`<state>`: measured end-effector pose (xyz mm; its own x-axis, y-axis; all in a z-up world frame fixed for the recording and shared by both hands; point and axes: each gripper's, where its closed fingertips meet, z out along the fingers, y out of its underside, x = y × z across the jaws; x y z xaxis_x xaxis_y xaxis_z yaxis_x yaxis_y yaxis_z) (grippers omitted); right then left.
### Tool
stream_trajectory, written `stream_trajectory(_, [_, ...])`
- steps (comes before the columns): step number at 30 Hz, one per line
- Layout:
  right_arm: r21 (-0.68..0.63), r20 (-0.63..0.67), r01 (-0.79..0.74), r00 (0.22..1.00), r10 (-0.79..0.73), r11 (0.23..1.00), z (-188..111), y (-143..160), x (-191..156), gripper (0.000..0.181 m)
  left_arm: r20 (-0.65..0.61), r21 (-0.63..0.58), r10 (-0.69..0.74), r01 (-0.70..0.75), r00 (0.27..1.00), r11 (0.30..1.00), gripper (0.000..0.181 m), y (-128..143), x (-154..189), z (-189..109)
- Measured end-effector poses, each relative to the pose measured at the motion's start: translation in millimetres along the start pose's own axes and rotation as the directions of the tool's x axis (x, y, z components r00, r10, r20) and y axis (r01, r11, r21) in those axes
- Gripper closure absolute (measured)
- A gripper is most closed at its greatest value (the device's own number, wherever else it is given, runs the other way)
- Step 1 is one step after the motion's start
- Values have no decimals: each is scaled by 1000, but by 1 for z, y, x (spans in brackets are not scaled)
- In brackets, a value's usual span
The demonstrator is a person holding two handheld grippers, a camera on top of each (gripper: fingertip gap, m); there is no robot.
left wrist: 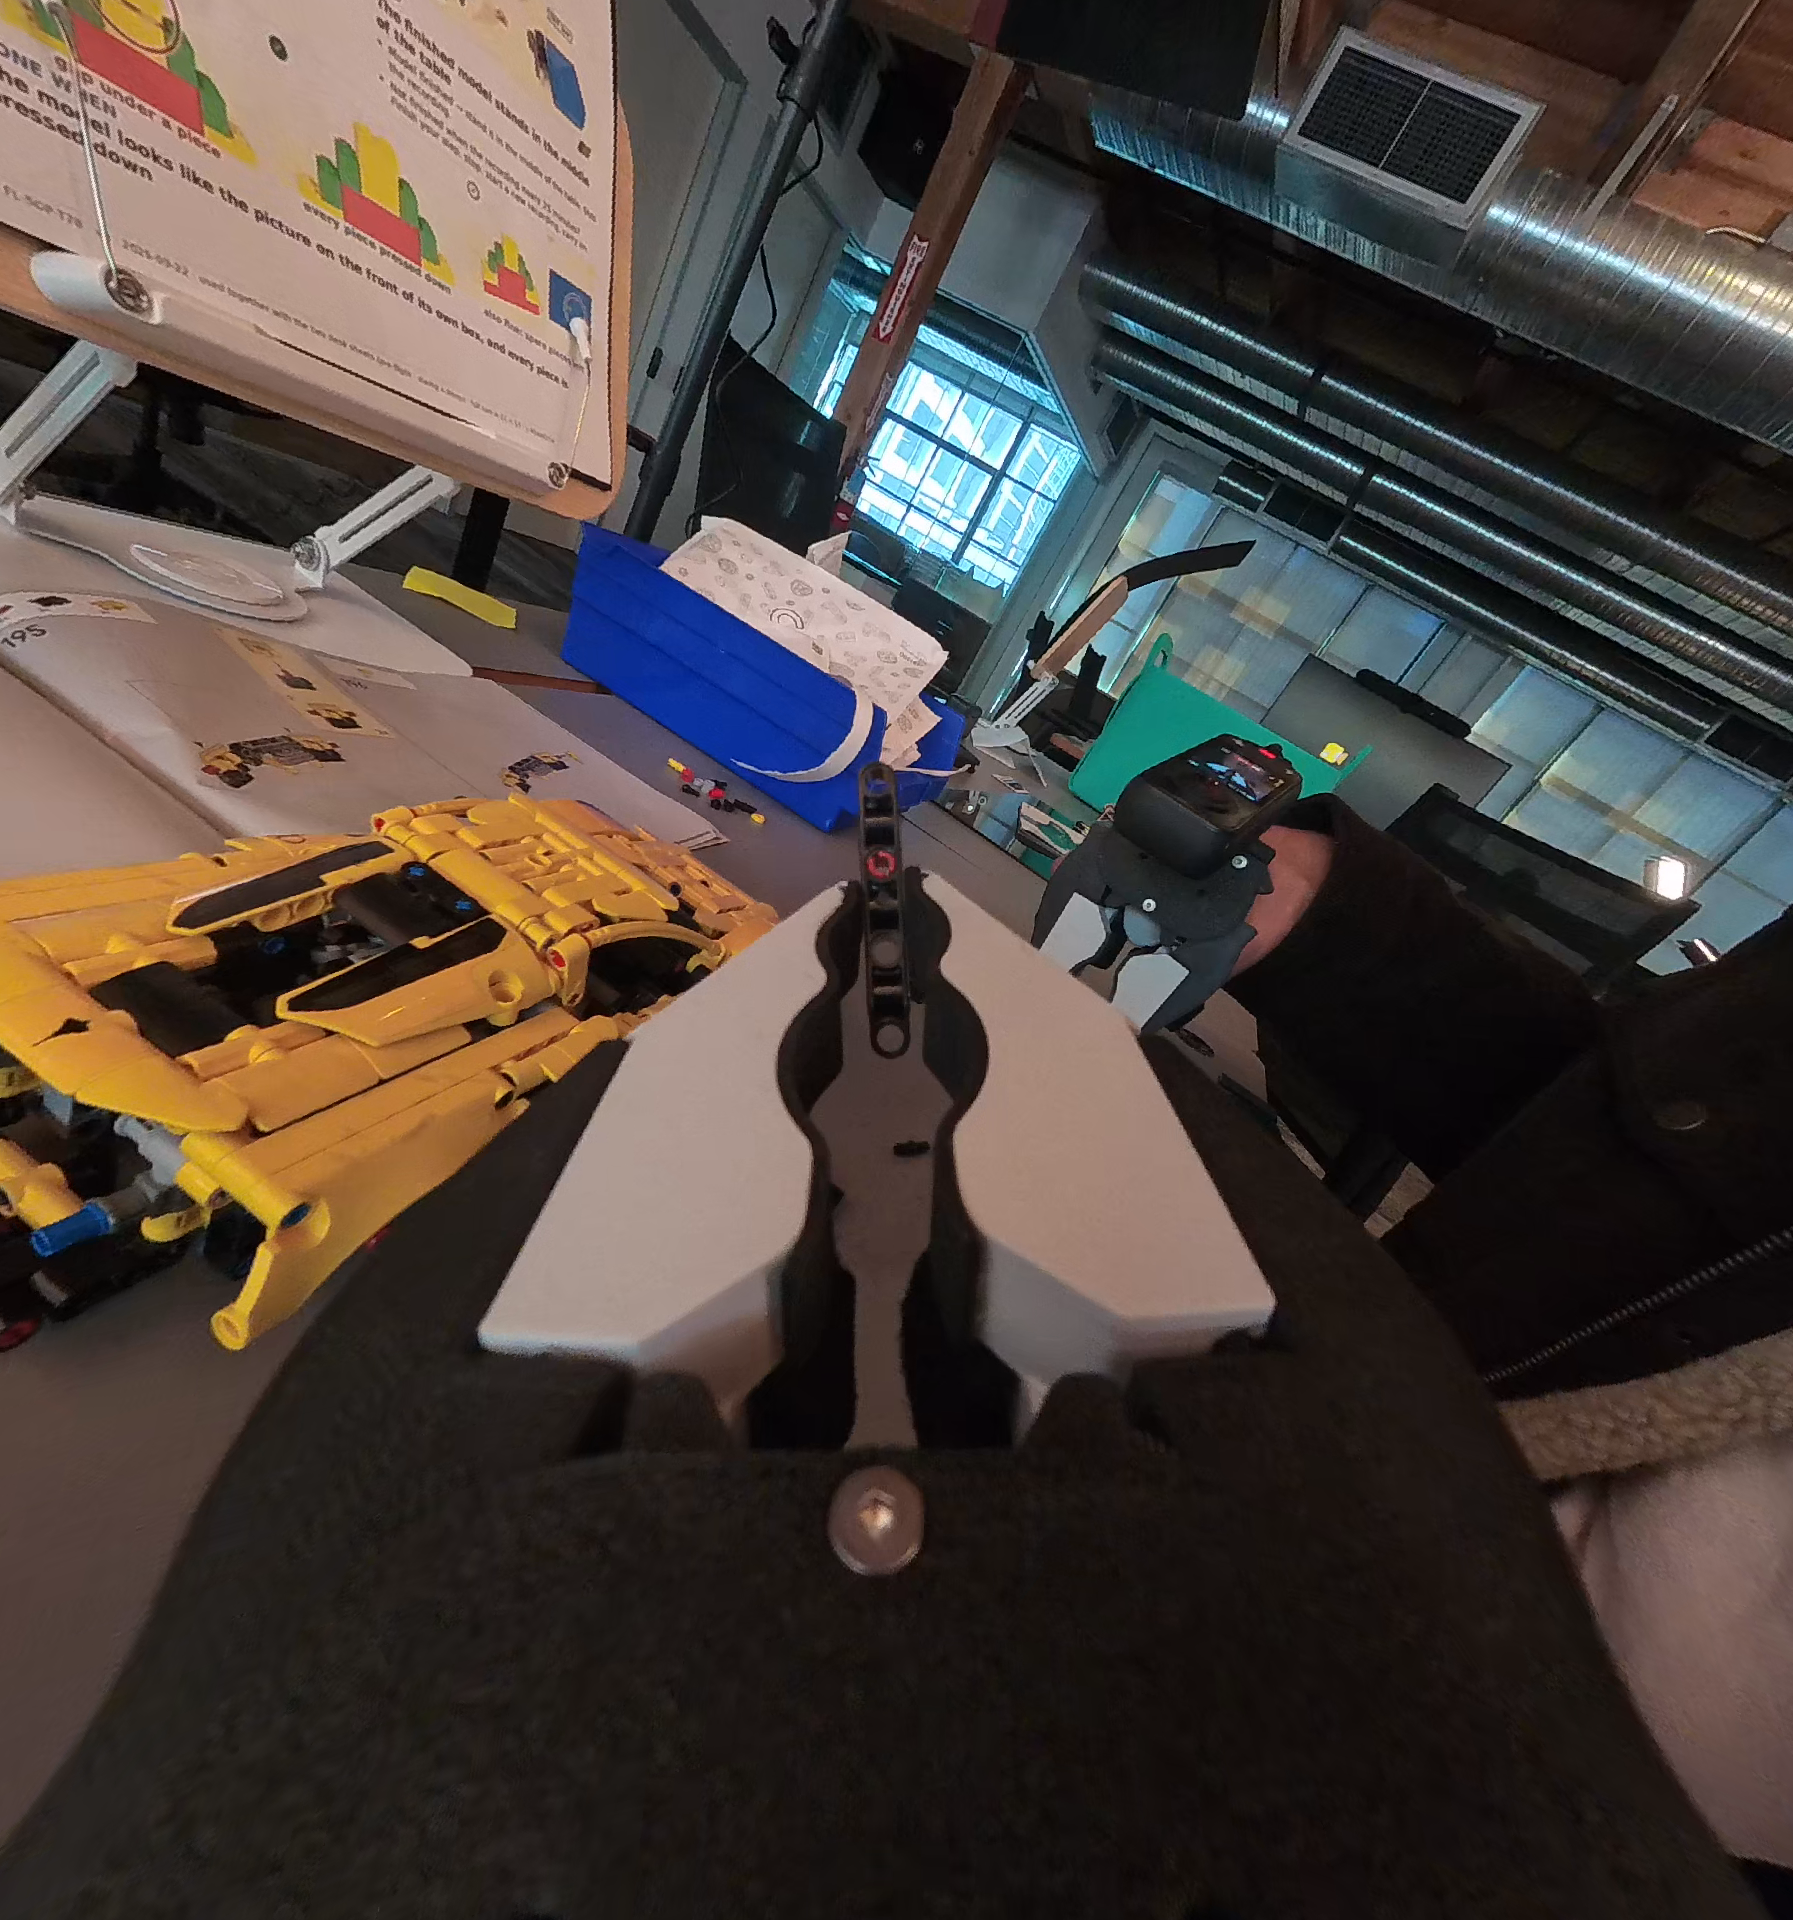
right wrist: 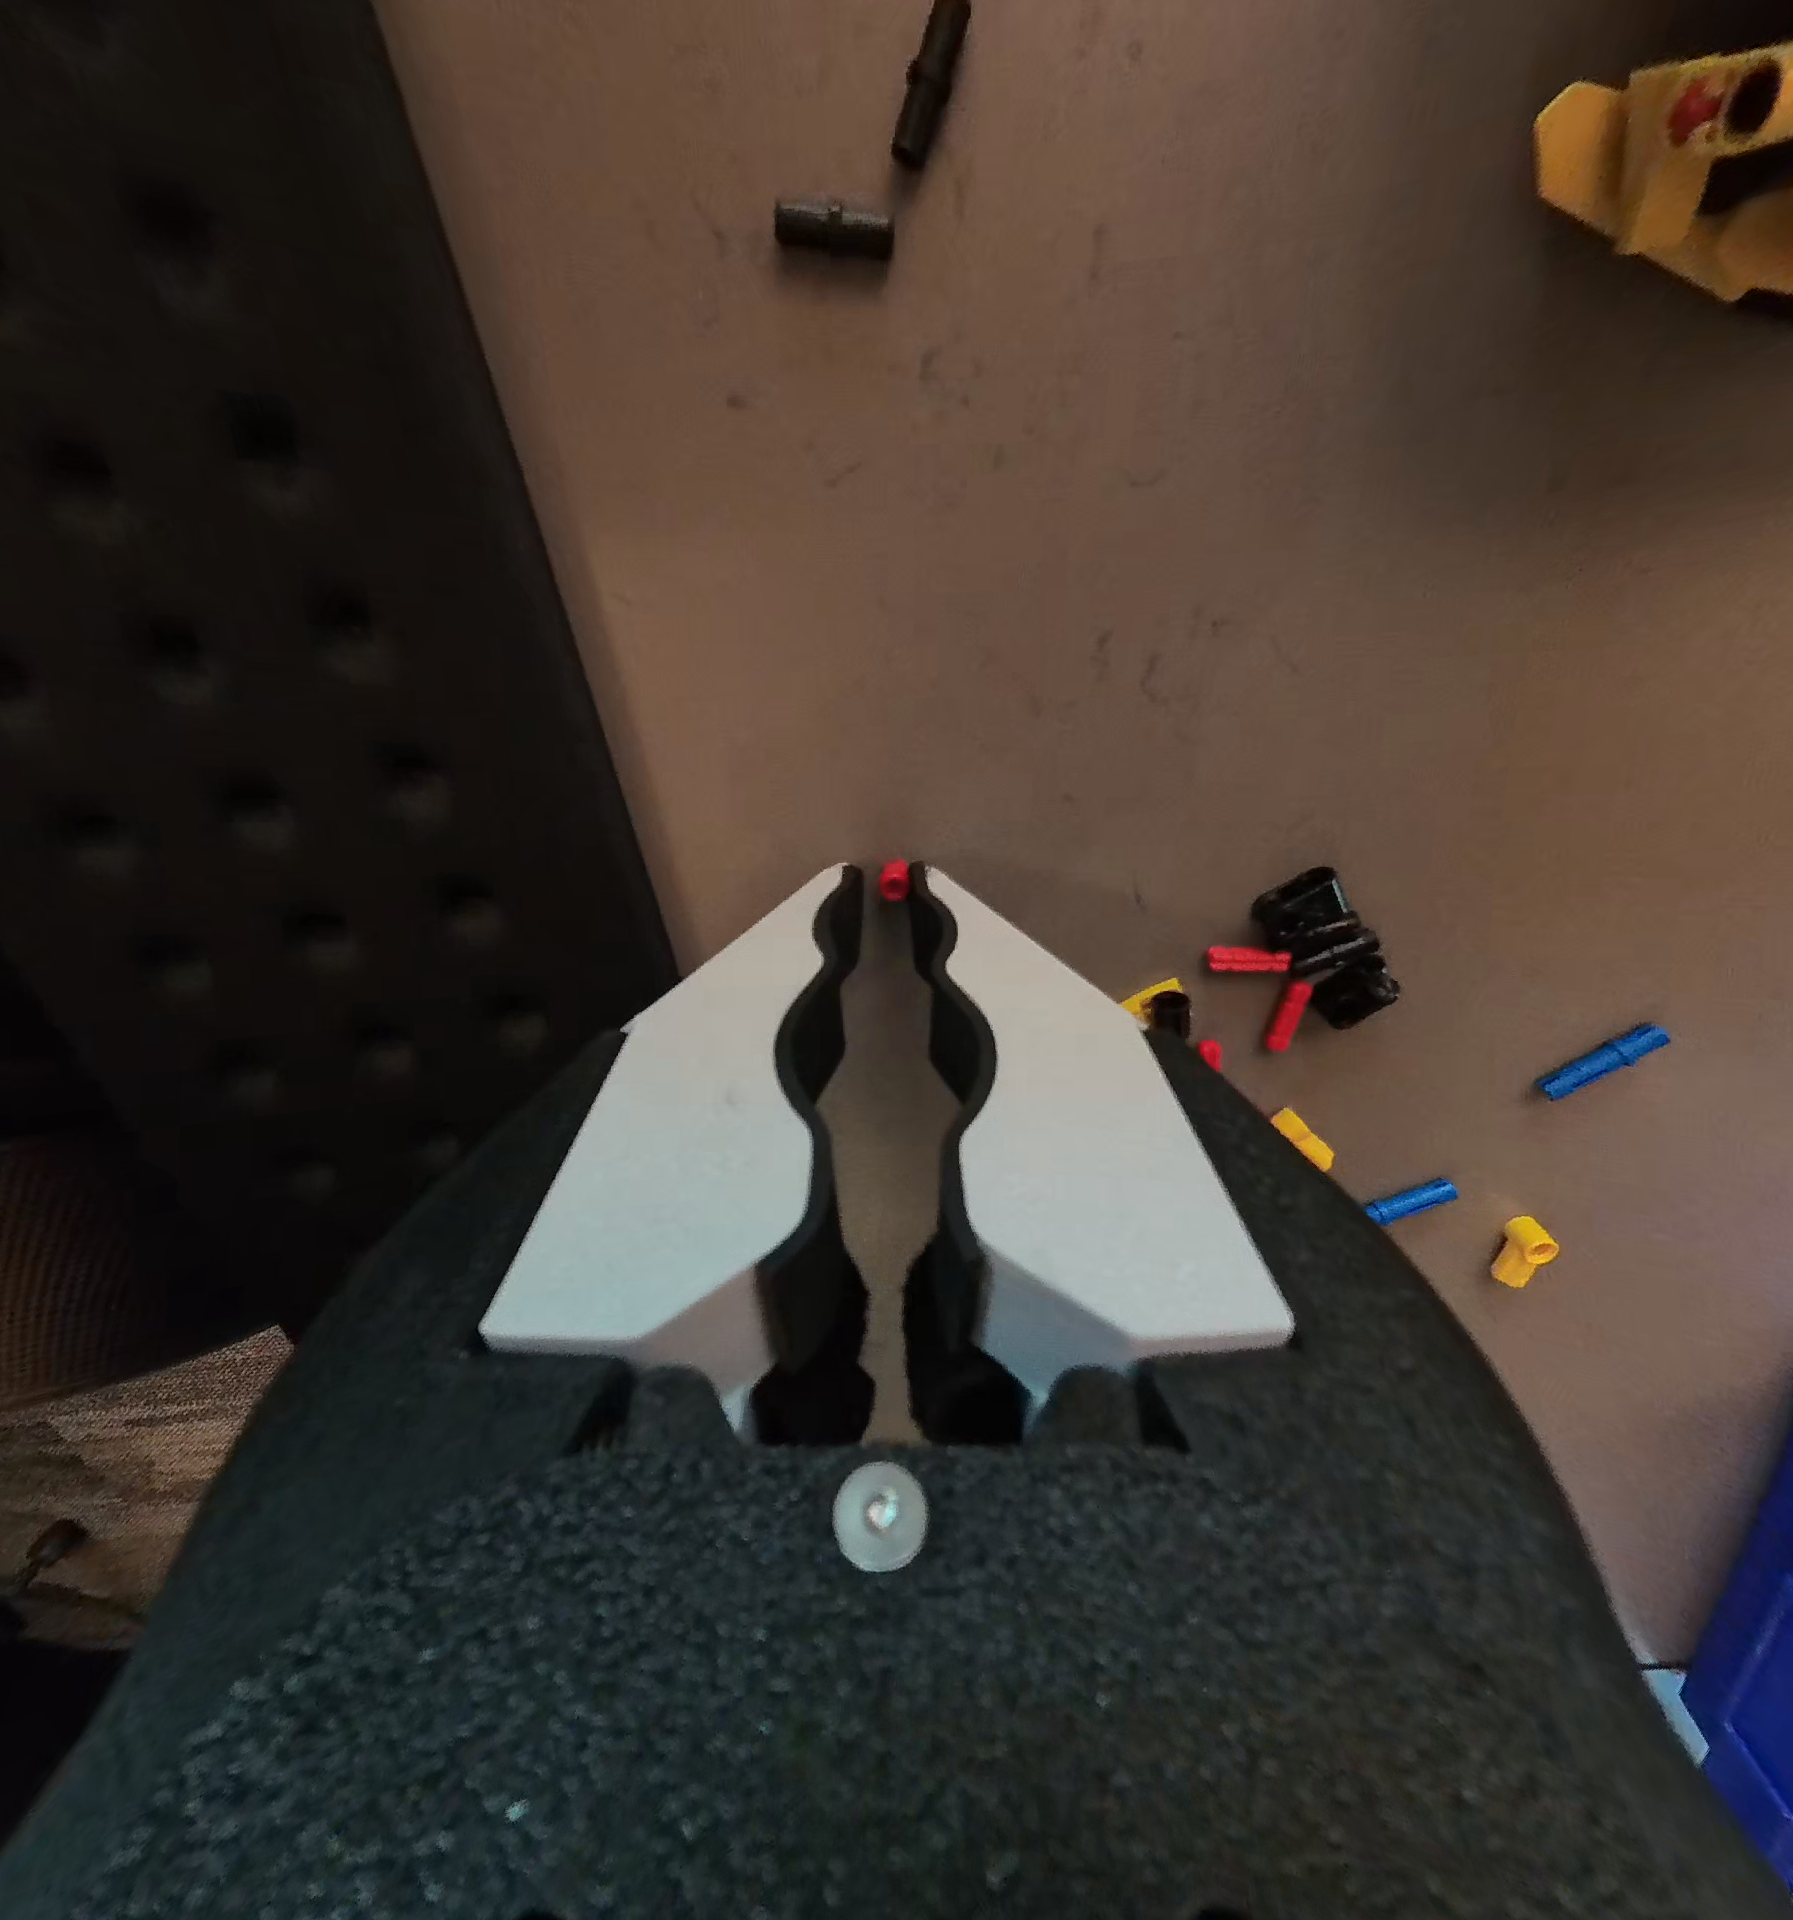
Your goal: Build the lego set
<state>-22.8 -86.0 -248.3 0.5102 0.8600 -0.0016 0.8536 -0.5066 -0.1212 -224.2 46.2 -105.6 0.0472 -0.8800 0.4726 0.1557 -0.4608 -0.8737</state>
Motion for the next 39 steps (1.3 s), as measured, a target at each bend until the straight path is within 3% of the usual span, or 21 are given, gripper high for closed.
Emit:
stream_trajectory(25, [27,-1,-9,1000,9,1000,0,1,6,159,3,4,-3,3,1000,1000,174,0,0,-1])
stream_trajectory(39, [43,-23,-30,999,31,999,-1,2,15,141,2,5,-5,5,1000,1000,174,-1,-1,-1])
